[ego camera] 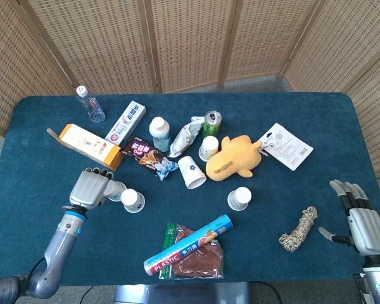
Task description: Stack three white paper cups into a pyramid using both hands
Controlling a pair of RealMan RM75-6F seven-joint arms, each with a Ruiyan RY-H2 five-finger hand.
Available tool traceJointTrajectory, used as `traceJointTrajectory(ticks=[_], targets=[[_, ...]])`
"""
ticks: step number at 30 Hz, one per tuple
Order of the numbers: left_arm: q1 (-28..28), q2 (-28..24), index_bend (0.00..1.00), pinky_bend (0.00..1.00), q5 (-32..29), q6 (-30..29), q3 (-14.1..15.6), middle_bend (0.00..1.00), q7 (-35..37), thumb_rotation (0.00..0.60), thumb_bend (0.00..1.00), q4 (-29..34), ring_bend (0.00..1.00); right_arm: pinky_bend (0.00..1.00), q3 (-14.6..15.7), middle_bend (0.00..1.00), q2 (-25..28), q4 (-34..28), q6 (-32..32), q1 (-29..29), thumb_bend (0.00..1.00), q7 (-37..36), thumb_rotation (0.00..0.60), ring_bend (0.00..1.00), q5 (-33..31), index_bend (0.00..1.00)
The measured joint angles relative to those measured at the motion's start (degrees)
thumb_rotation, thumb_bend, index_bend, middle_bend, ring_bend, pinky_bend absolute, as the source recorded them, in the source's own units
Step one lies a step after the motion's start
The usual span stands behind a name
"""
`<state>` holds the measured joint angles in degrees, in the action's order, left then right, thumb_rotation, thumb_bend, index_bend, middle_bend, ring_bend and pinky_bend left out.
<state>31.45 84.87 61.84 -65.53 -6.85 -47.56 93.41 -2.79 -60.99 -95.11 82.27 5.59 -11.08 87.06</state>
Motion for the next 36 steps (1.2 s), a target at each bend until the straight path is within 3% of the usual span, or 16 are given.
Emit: traceJointTrajectory(ticks=[14,23,36], targets=[[2.7,2.62,0.42,0.48,-2.68,-1.54,0.21,0.44,-5.25,0.6,0.31,5.42,0.39,0.0,-0.06,0.0,0.03,0.33,-0.24,0.09,0.0,-0.71,0.6,0.0,-0.22,0.0],[3.68,0.95,0.42,0.46,-7.56,-3.73,2.12,0.43,-12.1,0.6,0.31,10.65,0.39,0.0,-0.11,0.0,0.29,0.31,-0.05,0.03,0.0,-1.48,0.6,0.0,-0.1,0.0],[5.24,-0.97,0.41,0.45,-10.36,-1.92,4.06,0.43,-9.99,0.6,0.31,15.25,0.39,0.0,-0.02,0.0,0.18,0.03,0.01,0.02,0.0,-0.77,0.6,0.0,0.04,0.0]])
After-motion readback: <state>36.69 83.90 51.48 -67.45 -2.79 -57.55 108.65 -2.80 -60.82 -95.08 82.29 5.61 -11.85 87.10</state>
